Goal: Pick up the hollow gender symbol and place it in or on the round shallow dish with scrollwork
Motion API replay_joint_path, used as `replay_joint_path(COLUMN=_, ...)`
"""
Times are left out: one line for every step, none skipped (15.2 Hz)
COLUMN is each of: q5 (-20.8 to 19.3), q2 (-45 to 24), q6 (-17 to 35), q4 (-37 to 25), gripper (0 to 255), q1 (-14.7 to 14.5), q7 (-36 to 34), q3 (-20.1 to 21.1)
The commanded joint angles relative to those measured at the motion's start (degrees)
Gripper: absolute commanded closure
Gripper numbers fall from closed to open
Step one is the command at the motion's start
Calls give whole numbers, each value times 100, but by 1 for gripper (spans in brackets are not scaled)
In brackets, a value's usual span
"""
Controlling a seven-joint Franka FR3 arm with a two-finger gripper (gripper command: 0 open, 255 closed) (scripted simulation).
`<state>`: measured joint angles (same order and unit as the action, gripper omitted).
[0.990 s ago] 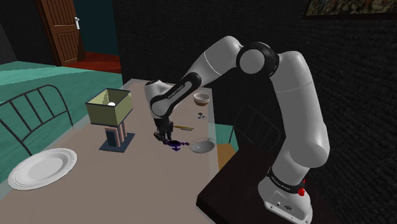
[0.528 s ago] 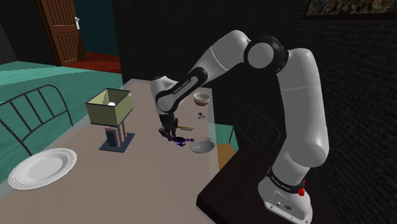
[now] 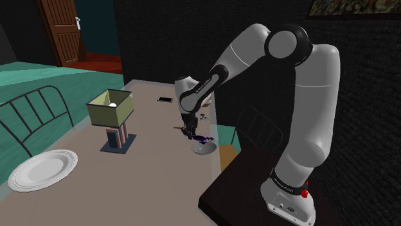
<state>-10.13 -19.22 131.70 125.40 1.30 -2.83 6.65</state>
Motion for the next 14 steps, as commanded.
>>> replay_joint_path(q5=-18, q2=228, q6=156, q4=362, gripper=255, q1=141, q7=179, q3=-69)
replay_joint_path(q5=-32, q2=338, q6=227, q4=530, gripper=255, q1=217, q7=279, q3=-114)
replay_joint_path(q5=-49, q2=445, q6=295, q4=692, gripper=255, q1=293, q7=380, q3=-162)
replay_joint_path(q5=-69, q2=548, q6=360, q4=848, gripper=255, q1=370, q7=483, q3=-212)
replay_joint_path(q5=-98, q2=676, q6=441, q4=1038, gripper=255, q1=468, q7=617, q3=-280)
replay_joint_path(q5=-118, q2=604, q6=511, q4=1038, gripper=255, q1=465, q7=597, q3=-287)
replay_joint_path(q5=-139, q2=532, q6=581, q4=1037, gripper=255, q1=462, q7=577, q3=-295)
replay_joint_path(q5=-160, q2=459, q6=650, q4=1035, gripper=255, q1=459, q7=557, q3=-303)
replay_joint_path(q5=-182, q2=385, q6=719, q4=1031, gripper=255, q1=455, q7=536, q3=-311)
replay_joint_path(q5=-203, q2=311, q6=787, q4=1026, gripper=255, q1=451, q7=515, q3=-320)
replay_joint_path(q5=-225, q2=236, q6=854, q4=1019, gripper=255, q1=447, q7=494, q3=-329)
replay_joint_path(q5=-247, q2=160, q6=921, q4=1012, gripper=255, q1=442, q7=473, q3=-338)
replay_joint_path(q5=-269, q2=83, q6=987, q4=1003, gripper=255, q1=436, q7=452, q3=-348)
replay_joint_path(q5=-291, q2=6, q6=1053, q4=992, gripper=255, q1=431, q7=430, q3=-359)
